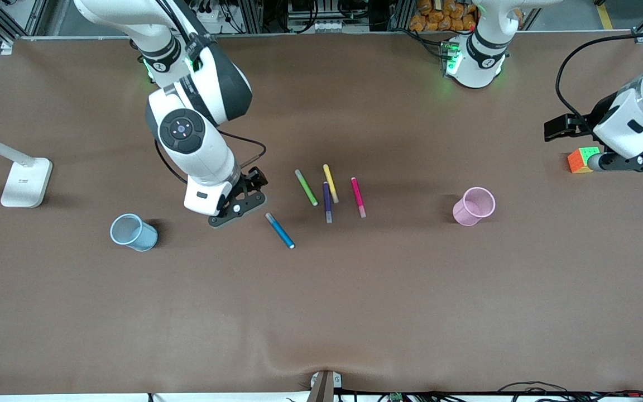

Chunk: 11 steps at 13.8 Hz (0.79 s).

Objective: Place pink and blue markers in matching cups
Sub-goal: 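Lower the right gripper over the blue marker while the left gripper reaches out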

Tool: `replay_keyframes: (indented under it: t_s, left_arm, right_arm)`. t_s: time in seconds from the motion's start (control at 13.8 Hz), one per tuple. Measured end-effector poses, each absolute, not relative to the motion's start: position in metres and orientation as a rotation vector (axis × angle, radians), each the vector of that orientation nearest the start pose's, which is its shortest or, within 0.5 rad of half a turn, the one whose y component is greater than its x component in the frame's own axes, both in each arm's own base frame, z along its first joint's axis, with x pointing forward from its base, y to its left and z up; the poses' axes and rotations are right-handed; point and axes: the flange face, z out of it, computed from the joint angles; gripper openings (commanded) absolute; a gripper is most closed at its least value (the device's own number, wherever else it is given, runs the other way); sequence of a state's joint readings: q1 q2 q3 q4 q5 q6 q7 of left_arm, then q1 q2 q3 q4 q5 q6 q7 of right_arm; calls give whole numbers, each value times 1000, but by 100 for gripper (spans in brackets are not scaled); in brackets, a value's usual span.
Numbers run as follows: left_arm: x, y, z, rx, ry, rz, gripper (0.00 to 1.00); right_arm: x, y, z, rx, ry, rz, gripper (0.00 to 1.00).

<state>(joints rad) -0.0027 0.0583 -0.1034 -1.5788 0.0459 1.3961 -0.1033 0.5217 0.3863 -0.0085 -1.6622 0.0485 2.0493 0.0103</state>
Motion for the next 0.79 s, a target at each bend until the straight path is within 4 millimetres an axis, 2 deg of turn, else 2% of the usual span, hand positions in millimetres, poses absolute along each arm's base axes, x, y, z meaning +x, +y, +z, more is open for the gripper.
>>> replay_keyframes:
  t_s: [0.58, 0.79]
  left_arm:
    - [556, -53, 554, -3050, 4, 424, 100]
    - [557, -64, 549, -3058, -4, 438, 100]
  right_arm:
    - [587, 351, 309, -3000, -762, -56, 100]
    - [587, 359, 283, -2994, -775, -75, 100]
